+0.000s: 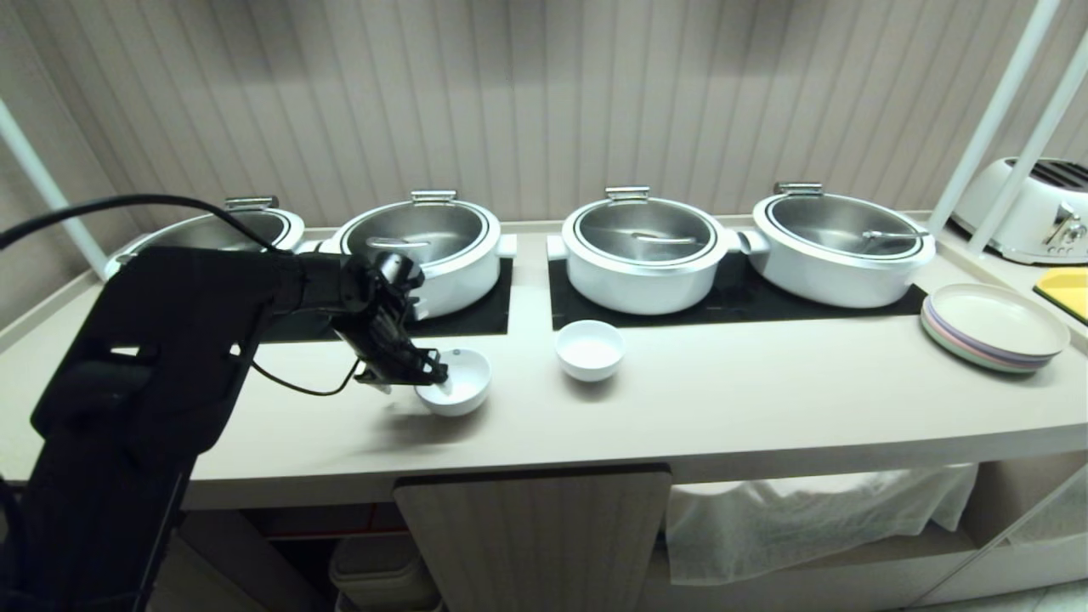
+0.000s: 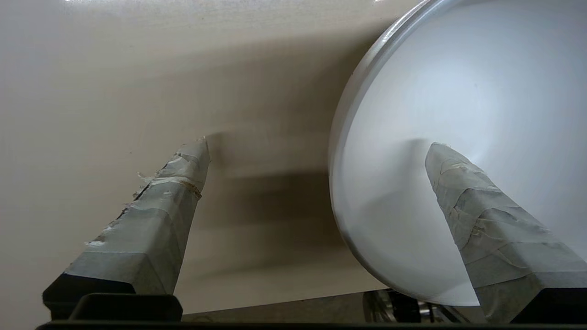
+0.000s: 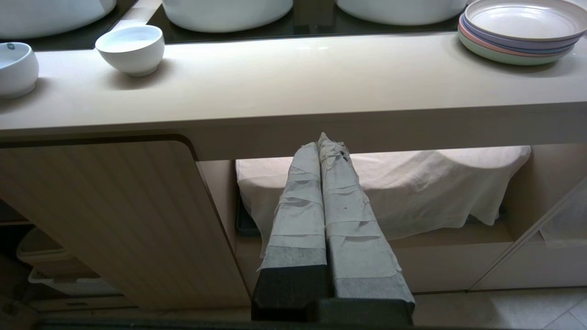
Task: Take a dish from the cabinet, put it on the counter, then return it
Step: Pick up the bowl from the table
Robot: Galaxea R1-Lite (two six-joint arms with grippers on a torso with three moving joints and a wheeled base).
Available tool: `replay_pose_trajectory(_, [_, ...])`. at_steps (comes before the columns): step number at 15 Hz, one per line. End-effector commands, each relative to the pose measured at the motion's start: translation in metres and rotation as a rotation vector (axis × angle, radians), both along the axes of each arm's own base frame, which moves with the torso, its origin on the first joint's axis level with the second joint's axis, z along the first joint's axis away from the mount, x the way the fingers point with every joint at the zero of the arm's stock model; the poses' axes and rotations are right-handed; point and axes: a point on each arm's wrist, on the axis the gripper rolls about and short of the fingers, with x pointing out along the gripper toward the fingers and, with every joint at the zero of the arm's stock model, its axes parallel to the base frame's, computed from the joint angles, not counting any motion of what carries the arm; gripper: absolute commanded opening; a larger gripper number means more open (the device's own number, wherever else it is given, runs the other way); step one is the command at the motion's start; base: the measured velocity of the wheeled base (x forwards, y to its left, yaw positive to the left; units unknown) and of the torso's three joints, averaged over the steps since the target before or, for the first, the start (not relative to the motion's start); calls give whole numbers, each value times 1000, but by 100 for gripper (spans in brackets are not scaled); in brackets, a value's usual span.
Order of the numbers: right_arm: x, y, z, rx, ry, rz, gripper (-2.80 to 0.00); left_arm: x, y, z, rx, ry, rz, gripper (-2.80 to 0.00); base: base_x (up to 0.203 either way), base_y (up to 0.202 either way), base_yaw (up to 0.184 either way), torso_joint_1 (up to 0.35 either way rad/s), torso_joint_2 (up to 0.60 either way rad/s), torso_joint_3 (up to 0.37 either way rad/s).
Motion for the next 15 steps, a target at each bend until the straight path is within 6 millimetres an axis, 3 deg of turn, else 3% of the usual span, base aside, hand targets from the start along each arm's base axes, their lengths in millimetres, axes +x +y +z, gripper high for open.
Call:
replay_pose_trajectory(1, [0,0,0,0,1,0,-280,1,0,-5,2,12,1,0,0,0,0,0,0,0])
replay_pose_trajectory(9, [0,0,0,0,1,0,-280,2,0,-10,18,15,7,0,0,0,0,0,0,0])
replay_pose_trajectory(10, [0,0,0,0,1,0,-280,3,0,-10,17,11,7,-280,0,0,0,0,0,0])
replay_pose_trajectory(15, [0,0,0,0,1,0,-280,4,0,-13,20,12,10,-280,0,0,0,0,0,0])
